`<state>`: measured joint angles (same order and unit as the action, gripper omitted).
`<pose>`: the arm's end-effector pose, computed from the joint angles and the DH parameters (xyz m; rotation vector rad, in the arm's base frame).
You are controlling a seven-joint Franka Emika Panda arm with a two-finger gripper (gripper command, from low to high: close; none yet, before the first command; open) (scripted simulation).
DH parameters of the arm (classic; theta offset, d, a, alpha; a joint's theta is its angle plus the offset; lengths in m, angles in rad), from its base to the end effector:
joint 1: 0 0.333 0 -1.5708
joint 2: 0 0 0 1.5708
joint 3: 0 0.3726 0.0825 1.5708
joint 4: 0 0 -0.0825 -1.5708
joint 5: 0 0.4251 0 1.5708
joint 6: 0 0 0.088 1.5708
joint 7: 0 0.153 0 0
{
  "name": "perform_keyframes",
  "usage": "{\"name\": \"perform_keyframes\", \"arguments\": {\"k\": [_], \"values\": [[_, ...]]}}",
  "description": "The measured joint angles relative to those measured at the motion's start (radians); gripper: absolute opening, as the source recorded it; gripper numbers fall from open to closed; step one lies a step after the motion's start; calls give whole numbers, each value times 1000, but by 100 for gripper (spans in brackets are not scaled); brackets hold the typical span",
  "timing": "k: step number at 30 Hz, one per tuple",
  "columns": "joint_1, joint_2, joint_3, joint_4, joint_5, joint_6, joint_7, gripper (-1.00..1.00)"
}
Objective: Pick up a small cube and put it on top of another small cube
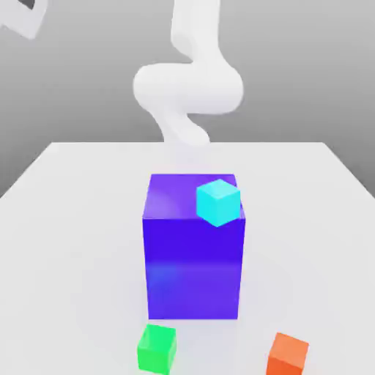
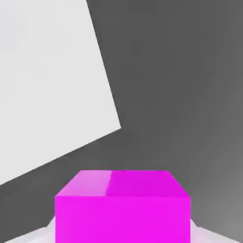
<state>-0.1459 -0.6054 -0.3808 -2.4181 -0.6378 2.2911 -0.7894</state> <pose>0.3636 -0.2738 0.5525 2.4676 0.7507 0.2113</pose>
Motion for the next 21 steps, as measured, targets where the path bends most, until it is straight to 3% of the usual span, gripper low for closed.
{"name": "perform_keyframes", "arguments": {"k": [13, 21], "values": [[295, 157, -271, -42, 104, 113, -705, -100], [560, 349, -437, -70, 273, 211, -1194, -100]]}}
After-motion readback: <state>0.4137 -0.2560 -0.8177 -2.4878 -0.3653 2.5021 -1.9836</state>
